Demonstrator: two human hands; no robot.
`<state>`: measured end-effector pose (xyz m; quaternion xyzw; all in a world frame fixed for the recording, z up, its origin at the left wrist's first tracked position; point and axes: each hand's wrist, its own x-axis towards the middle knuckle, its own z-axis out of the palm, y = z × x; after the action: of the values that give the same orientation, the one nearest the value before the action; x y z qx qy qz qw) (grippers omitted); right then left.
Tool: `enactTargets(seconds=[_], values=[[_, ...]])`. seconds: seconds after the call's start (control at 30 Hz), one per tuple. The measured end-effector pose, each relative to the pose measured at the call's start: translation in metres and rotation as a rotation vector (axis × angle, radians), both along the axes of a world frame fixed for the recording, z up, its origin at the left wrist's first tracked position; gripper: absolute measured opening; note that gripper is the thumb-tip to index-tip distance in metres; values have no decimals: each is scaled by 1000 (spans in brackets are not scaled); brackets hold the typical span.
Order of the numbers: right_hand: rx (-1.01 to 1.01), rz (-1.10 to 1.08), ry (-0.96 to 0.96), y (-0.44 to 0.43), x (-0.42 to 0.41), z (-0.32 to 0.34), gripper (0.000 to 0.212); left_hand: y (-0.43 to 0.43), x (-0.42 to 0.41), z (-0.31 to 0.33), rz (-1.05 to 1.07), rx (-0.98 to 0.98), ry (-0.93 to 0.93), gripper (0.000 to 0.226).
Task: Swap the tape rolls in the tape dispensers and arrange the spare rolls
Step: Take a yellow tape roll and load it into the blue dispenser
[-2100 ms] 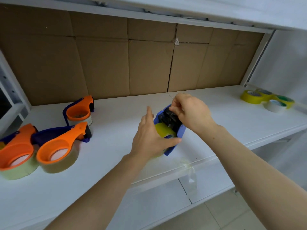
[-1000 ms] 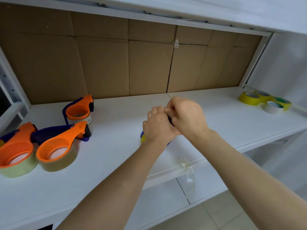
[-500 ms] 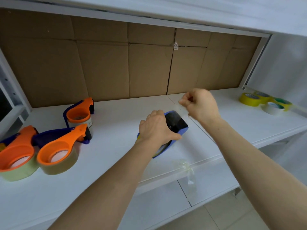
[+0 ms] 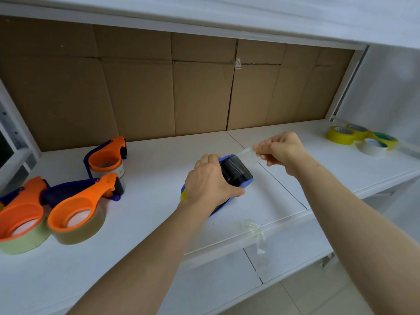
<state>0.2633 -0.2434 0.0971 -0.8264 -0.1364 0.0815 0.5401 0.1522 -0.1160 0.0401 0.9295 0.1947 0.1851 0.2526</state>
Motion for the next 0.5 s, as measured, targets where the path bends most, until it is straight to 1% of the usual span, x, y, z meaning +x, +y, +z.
enactTargets(seconds=[0.1,0.2,0.27,0.3,0.4,0.47,0.5], values=[[49,-6,114,3,2,-11,9,2,-3,-1,2,-47,-28,78],[126,1,286,10,-3,-30,10,4,-9,-3,-5,-116,-69,81],[177,31,393,17,-10,-45,6,5,-13,-5,-10,-132,-94,81],[201,51,433,22,-15,-51,8,6,-16,-5,-11,-136,-107,80],[325,133,539,37,-29,-62,23,11,-21,-7,9,-169,-149,79],[425,185,629,46,-38,-63,28,16,-24,-6,26,-198,-165,80],[430,191,643,48,-40,-63,30,17,-25,-6,31,-211,-170,80]])
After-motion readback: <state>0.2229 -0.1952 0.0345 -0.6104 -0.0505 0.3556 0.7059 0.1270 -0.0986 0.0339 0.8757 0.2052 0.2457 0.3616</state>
